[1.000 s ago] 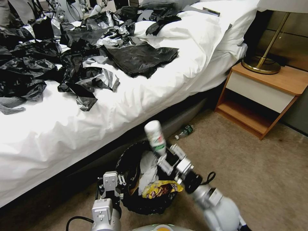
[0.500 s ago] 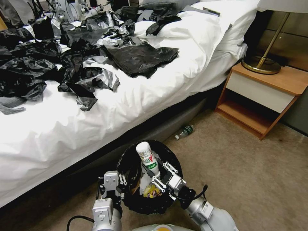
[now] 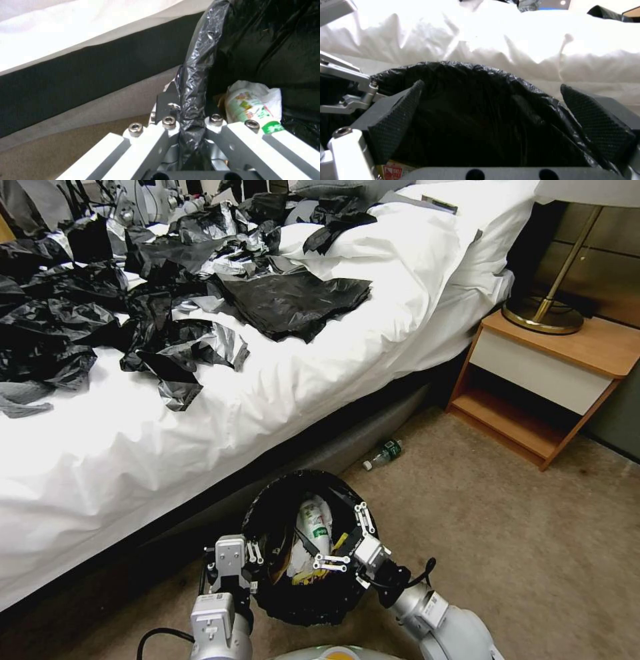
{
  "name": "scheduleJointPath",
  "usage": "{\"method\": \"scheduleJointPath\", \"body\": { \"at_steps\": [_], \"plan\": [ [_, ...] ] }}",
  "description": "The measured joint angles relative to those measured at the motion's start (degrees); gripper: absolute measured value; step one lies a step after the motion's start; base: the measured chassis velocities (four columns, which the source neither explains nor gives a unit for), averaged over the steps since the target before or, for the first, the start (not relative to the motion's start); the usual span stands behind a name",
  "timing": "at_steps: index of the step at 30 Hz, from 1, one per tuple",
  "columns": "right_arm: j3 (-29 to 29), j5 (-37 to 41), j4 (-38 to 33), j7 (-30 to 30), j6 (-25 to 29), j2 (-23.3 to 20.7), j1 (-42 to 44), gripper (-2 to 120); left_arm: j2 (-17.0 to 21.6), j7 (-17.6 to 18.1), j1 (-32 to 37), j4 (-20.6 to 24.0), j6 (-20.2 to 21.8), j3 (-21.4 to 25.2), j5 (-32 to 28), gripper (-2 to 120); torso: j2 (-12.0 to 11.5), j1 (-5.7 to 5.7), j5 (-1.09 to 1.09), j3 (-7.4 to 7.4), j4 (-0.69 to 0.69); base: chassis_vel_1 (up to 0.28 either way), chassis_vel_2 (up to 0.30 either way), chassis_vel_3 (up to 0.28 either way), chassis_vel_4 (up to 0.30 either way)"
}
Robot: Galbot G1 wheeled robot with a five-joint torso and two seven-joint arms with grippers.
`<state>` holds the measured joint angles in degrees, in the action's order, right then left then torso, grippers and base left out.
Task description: Pick up the trash bin, then pick up the garbage from the floor and place it into the trash bin.
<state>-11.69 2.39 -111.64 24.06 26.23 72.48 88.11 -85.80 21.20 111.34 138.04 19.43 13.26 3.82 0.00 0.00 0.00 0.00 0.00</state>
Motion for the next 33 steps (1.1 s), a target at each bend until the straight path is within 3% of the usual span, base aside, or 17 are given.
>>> {"method": "scheduleJointPath", "body": {
  "at_steps": [11, 14, 16, 20, 25, 28, 33],
  "plan": [
    [-0.14, 0.09, -4.73, -2.53, -0.02, -0.22, -0.56, 100, 0.44, -0.22, -0.23, 0.04, 0.01, 0.38, -0.27, 0, 0.0, 0.0, 0.0, 0.0, 0.0, 0.0, 0.0, 0.0, 0.0],
    [-0.39, 0.18, -9.46, -6.79, -1.95, 1.26, -0.97, 100, 0.33, -0.22, -0.48, -0.3, 0.01, 0.41, -0.33, 0, 0.0, 0.0, -0.01, 0.0, 0.0, 0.0, 0.0, 0.0, 0.0],
    [-0.87, -0.75, -15.11, -14.16, -4.97, 3.39, -0.34, 100, -0.04, -0.23, -0.73, -0.67, 0.02, 0.3, -0.34, 0, 0.0, 0.0, 0.0, 0.0, 0.0, 0.0, 0.0, 0.0, 0.0],
    [-4.42, -2.69, -19.1, -20.13, -5.12, 5.27, 2.71, 100, -0.16, -0.24, -0.94, -0.96, 0.04, 0.37, -0.26, 0, 0.0, 0.0, 0.0, 0.0, 0.0, 0.0, 0.0, 0.0, 0.0],
    [-7.22, -2.59, -20.13, -22.54, -3.49, 6.19, 6.92, 100, -0.29, -0.22, -1.15, -1.33, 0.04, 0.45, -0.25, 0, 0.0, 0.0, 0.0, 0.0, -0.01, 0.0, 0.0, 0.0, 0.0],
    [-11.08, -2.54, -16.69, -23.81, 2.12, 7.52, 11.35, 100, -0.43, -0.22, -1.49, -1.64, 0.06, 0.31, -0.41, 0, 0.0, 0.0, 0.01, 0.0, 0.0, 0.0, 0.0, 0.0, 0.0],
    [-13.61, -1.13, -13.35, -23.29, 4.98, 8.14, 13.58, 100, -0.25, -0.2, -1.47, -1.64, 0.09, 0.46, -0.7, 0, 0.0, 0.0, 0.01, 0.0, 0.0, 0.0, 0.0, 0.0, 0.0]
  ]
}}
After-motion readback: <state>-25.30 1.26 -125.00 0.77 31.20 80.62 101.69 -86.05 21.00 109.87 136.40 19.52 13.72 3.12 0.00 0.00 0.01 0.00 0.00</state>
